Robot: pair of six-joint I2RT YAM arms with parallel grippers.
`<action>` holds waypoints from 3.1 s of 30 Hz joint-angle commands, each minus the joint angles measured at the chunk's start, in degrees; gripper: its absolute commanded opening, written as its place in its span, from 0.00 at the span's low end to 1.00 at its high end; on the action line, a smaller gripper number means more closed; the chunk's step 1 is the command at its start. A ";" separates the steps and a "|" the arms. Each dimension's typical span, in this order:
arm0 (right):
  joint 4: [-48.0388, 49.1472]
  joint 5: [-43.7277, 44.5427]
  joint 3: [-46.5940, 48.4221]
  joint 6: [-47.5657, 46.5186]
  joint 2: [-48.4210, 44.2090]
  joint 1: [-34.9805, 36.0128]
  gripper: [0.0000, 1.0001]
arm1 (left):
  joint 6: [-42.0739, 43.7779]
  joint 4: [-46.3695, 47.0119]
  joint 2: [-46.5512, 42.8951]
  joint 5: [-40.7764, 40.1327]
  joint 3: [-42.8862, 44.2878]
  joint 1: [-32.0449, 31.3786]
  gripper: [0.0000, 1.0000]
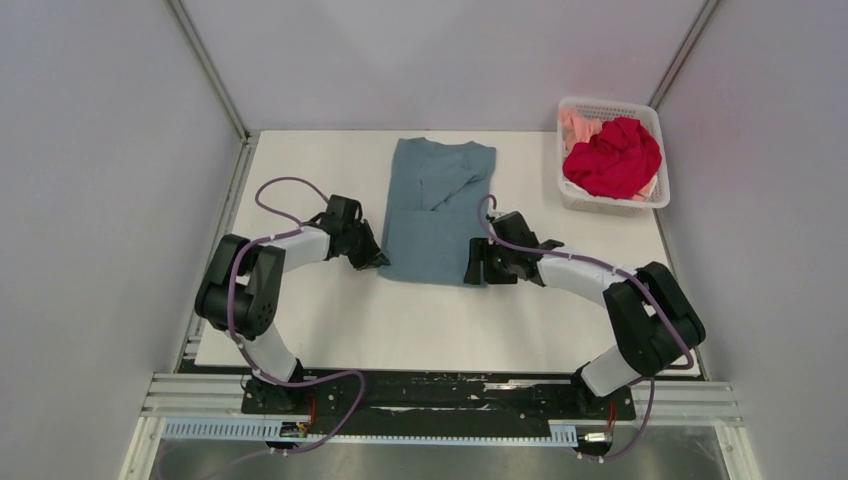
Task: Fold and stack the t-shirts
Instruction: Grab one side of the 2/3 rectangular tshirt with both arms, then fold the long partially folded tshirt into a neat square
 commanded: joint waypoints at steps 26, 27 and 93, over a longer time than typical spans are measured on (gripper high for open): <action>-25.73 -32.42 -5.72 -3.62 -24.81 3.78 0.00 | -1.56 -20.82 -39.49 -5.73 -18.04 -10.54 0.00; -27.58 -34.14 -5.09 -4.01 -26.66 4.02 0.00 | -2.48 -24.16 -41.63 -6.47 -18.36 -10.87 0.00; -1.99 -14.00 13.89 -0.43 -2.15 -21.05 1.00 | 8.04 -21.58 8.38 -8.87 44.06 0.98 1.00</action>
